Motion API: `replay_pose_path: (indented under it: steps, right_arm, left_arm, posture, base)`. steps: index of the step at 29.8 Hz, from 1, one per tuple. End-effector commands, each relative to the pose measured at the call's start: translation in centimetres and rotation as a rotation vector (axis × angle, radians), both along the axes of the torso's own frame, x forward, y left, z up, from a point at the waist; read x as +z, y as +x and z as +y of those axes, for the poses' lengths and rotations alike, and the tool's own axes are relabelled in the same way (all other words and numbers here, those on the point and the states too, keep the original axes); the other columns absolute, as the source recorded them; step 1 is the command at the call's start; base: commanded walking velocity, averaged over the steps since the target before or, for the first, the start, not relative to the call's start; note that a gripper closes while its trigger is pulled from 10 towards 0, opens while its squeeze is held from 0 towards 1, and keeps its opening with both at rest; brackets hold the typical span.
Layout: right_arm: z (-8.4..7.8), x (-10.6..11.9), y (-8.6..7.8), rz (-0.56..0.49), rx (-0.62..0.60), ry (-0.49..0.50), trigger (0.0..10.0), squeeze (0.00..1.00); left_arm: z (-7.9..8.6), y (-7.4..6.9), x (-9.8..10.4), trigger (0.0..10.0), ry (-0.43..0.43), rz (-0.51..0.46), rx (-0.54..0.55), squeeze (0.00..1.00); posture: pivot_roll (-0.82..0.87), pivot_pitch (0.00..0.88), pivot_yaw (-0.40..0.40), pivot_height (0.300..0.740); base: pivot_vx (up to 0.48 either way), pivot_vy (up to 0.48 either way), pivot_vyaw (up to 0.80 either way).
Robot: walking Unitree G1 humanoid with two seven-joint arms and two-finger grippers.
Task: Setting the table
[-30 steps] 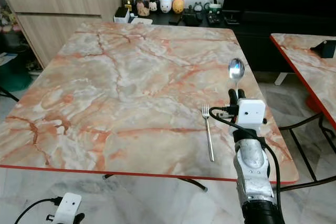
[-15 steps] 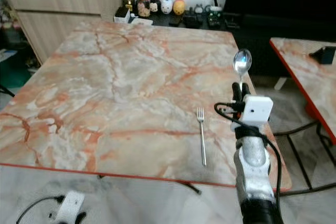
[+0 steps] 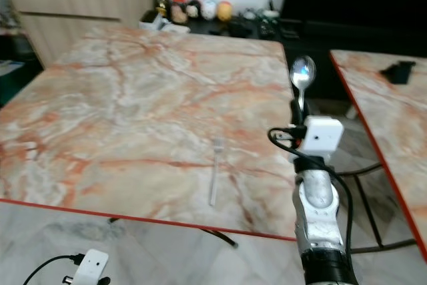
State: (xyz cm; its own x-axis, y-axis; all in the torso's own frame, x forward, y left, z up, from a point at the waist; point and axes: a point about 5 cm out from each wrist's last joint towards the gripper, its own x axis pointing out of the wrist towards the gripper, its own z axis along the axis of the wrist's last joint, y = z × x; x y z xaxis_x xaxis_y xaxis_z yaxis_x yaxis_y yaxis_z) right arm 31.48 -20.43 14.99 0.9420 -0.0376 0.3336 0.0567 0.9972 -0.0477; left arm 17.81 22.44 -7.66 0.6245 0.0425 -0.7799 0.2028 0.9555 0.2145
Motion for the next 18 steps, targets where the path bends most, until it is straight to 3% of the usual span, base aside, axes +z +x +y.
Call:
replay_pose_path:
  steps: [1, 9, 18]
  right_arm:
    - [-0.92, 0.63, -0.05, -0.022, -0.031, -0.005, 10.0, 0.00]
    - [-1.08, 0.85, -0.10, -0.030, -0.040, -0.001, 10.0, 0.00]
    - [-0.91, 1.48, 0.00, -0.049, -0.033, -0.001, 10.0, 0.00]
  left_arm:
    - [-0.46, 0.22, -0.03, 10.0, -0.006, 0.004, -0.007, 0.00]
    - [0.05, 0.32, 0.12, 10.0, 0.008, 0.006, -0.008, 0.00]
    - [-0.49, 0.35, 0.01, 10.0, -0.002, 0.006, -0.012, 0.00]
  posture:
    - [0.04, 0.000, -0.024, 0.740]
    - [0.03, 0.000, -0.020, 0.740]
    - [0.02, 0.000, -0.021, 0.740]
  base:
    - [0.000, -0.480, 0.00]
    - [0.000, -0.480, 0.00]
    - [0.000, -0.480, 0.00]
